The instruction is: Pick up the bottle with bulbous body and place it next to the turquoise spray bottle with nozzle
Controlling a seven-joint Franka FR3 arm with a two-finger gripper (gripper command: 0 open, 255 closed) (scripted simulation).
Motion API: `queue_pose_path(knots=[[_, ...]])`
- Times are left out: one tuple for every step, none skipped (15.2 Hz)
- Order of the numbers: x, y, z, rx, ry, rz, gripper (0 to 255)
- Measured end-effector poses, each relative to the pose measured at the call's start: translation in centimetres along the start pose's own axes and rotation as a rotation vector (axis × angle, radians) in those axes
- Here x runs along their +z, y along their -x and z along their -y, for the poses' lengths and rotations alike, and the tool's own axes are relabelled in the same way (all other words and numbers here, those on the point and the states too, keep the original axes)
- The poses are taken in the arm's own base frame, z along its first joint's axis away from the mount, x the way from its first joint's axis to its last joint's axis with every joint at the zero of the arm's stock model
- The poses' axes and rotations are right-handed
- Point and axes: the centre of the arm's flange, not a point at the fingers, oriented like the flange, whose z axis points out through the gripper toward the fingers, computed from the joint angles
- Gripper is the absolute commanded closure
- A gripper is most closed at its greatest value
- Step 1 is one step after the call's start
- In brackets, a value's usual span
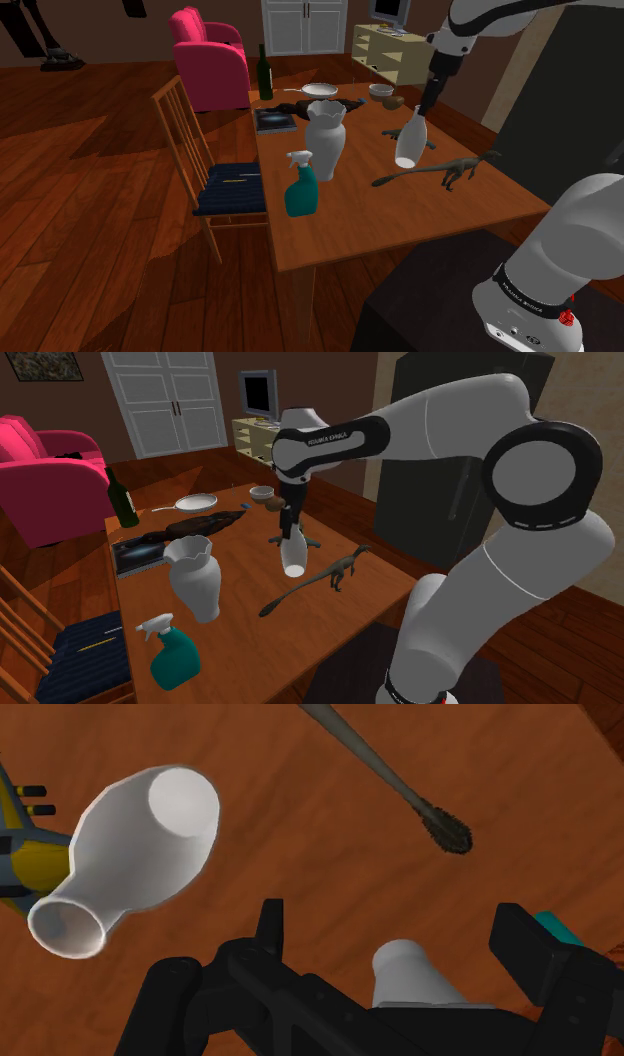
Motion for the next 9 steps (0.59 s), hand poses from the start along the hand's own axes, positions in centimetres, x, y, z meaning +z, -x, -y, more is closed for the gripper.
queue_pose_path(knots=[[0.3, -0.4, -1.1, -0.004, 0.001, -0.002, 0], [0.8, -0.5, -2.3, -0.007, 0.002, -0.004, 0], [1.0, -0.9, -3.3, -0.011, 0.002, -0.006, 0], [1.3, -1.0, -4.7, -0.013, 0.003, -0.008, 0], [1.7, -1.2, -6.0, -0.017, 0.004, -0.010, 0], [2.3, -1.7, -7.2, -0.020, 0.005, -0.013, 0], [2.6, -1.6, -8.6, -0.023, 0.005, -0.014, 0], [3.2, -1.9, -9.5, -0.026, 0.006, -0.016, 0], [3.6, -2.2, -11.0, -0.029, 0.007, -0.018, 0]])
